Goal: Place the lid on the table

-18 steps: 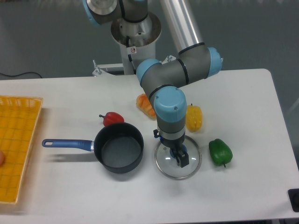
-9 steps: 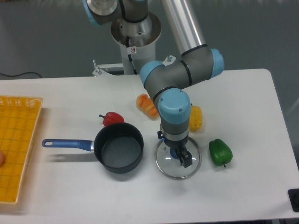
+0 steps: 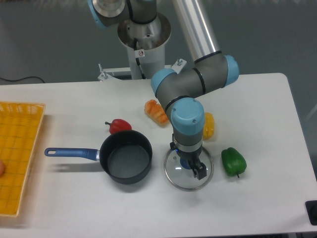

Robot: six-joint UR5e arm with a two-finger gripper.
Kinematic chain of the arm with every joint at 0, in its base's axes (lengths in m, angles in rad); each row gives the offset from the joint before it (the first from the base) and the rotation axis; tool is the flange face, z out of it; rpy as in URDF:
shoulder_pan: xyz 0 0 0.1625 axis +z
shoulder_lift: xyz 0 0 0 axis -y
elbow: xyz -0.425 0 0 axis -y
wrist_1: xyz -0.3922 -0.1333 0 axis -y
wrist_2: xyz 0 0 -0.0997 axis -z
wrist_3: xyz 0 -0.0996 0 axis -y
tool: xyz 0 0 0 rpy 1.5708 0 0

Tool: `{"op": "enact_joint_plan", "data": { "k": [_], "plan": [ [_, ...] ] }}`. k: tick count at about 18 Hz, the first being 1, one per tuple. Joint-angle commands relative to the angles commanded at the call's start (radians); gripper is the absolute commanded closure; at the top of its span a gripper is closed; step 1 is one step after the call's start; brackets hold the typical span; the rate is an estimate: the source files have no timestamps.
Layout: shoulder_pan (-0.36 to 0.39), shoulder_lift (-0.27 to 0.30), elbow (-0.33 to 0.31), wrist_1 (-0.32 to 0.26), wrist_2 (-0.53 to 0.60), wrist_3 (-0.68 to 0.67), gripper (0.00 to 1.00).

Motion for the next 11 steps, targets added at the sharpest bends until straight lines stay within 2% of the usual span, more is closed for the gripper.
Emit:
{"op": "enact_joint_plan", "data": {
  "k": [4, 9, 11],
  "plan": [
    [0.002, -0.014, -0.017, 0.011, 0.05, -0.037, 0.0],
    [0.006, -0.015, -0.046, 0.017, 0.055, -0.054, 0.0],
    [0.005, -0.017, -0.046, 0.018, 0.054, -0.103, 0.0]
  ]
}}
